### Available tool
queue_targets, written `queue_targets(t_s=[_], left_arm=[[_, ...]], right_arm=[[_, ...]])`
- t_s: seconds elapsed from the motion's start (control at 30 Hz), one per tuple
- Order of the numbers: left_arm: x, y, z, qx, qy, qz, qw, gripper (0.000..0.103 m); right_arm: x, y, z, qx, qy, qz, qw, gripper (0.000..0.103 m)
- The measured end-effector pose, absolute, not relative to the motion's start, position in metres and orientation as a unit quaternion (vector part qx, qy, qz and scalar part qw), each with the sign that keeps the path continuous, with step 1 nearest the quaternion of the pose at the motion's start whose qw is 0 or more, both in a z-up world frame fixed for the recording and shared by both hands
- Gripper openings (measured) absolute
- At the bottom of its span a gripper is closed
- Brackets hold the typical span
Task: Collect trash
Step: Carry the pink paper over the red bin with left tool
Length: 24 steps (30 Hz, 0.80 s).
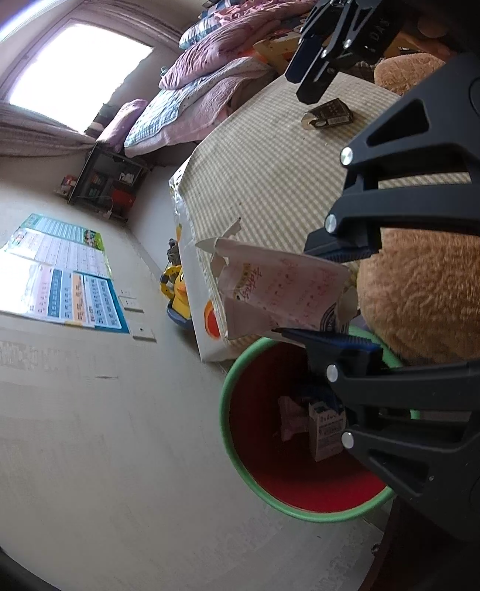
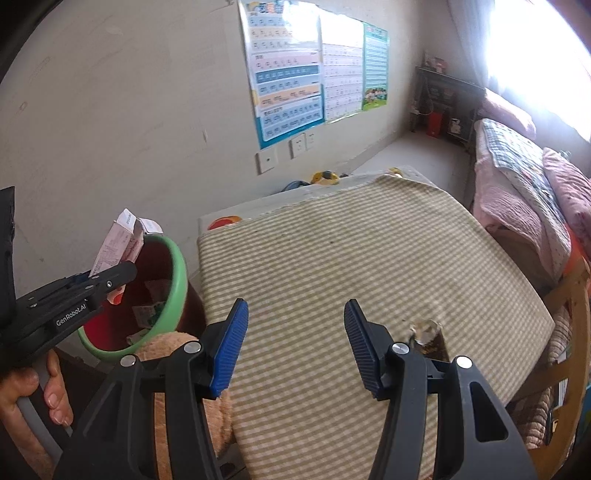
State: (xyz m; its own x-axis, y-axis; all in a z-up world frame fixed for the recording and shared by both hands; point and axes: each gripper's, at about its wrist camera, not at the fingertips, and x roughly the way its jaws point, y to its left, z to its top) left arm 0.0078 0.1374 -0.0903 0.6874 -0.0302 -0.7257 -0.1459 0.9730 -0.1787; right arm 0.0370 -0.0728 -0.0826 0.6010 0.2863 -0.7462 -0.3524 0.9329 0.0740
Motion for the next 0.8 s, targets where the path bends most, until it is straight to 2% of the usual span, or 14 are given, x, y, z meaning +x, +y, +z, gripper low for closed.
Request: queue_targets(t_s=[0.8], left_arm=[[0.005,0.219,-0.120,-0.142,0.419,0.104,0.891,0.031]], right_arm=[[0.062,0.034,-0.084,-0.052,0.420,0.282,0.861,0.052]])
